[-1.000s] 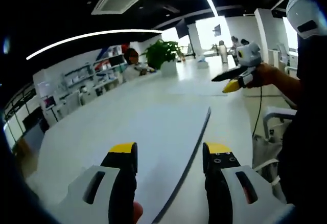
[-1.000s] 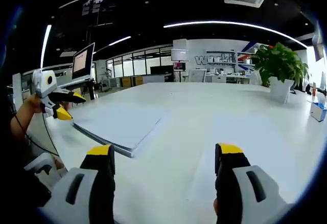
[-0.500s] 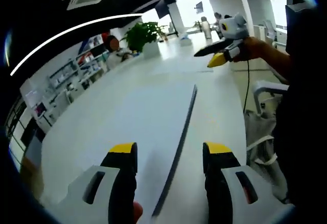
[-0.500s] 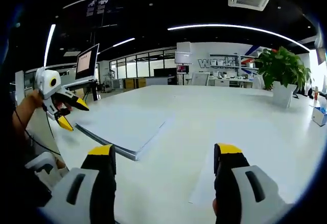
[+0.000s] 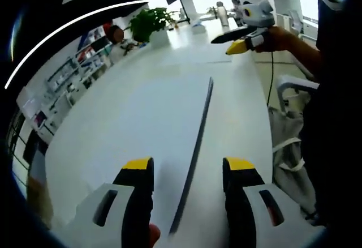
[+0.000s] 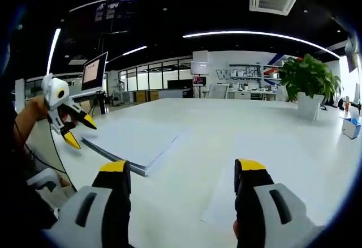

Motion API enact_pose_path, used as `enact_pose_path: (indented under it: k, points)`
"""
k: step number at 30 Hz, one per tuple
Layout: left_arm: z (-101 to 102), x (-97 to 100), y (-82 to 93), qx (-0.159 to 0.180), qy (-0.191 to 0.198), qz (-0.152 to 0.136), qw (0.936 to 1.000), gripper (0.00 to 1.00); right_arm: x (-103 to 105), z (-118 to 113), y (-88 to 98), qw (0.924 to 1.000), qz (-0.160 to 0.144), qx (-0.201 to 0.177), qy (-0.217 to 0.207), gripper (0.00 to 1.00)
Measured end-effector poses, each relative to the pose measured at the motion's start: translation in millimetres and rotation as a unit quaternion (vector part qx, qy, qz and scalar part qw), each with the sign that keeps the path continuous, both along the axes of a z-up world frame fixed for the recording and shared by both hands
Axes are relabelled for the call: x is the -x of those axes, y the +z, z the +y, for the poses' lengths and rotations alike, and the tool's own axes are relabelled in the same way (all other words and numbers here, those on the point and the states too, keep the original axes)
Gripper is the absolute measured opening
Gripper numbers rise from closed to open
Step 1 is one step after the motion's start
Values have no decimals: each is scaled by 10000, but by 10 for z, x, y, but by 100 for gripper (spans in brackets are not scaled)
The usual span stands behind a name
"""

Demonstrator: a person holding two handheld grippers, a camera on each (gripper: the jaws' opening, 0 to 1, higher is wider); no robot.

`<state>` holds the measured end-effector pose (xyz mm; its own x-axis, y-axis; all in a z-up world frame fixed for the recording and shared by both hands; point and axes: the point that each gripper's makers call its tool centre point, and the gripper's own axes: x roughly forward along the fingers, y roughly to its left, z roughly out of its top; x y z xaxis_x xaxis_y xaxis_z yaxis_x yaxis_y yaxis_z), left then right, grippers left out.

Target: Grasp the top corner of one sheet in the document stack and pull a single sheet out from the document stack, separating that one sheet from the rest and lifting it clear until the single sheet is fully removed from the stack

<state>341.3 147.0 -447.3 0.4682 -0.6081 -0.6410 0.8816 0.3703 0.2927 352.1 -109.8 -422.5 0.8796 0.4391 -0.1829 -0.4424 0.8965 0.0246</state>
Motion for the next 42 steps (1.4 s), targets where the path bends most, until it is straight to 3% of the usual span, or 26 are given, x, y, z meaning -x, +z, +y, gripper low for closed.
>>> enact_pose_path:
  k: [3, 14, 21, 25, 42]
  points:
    - [-14, -8, -33, -173, -75, -48, 9998, 48, 15, 21, -35, 10000, 33, 53, 43, 73]
    - [-111, 30, -76, -318, -331, -21, 9989, 47, -6, -45, 53, 9996, -207, 67, -174, 66]
    - [-92, -30, -46, -347, -240, -20, 9991, 47, -14, 5, 16, 9998, -173, 64, -123, 66]
    - [-124, -57, -89, -404, -284, -155, 9987, 46, -7, 29, -5, 9998, -136, 69, -89, 66]
    - [-125, -145, -166, -512, -258, -111, 9983, 46, -26, 83, -27, 9999, -81, 129, -18, 65]
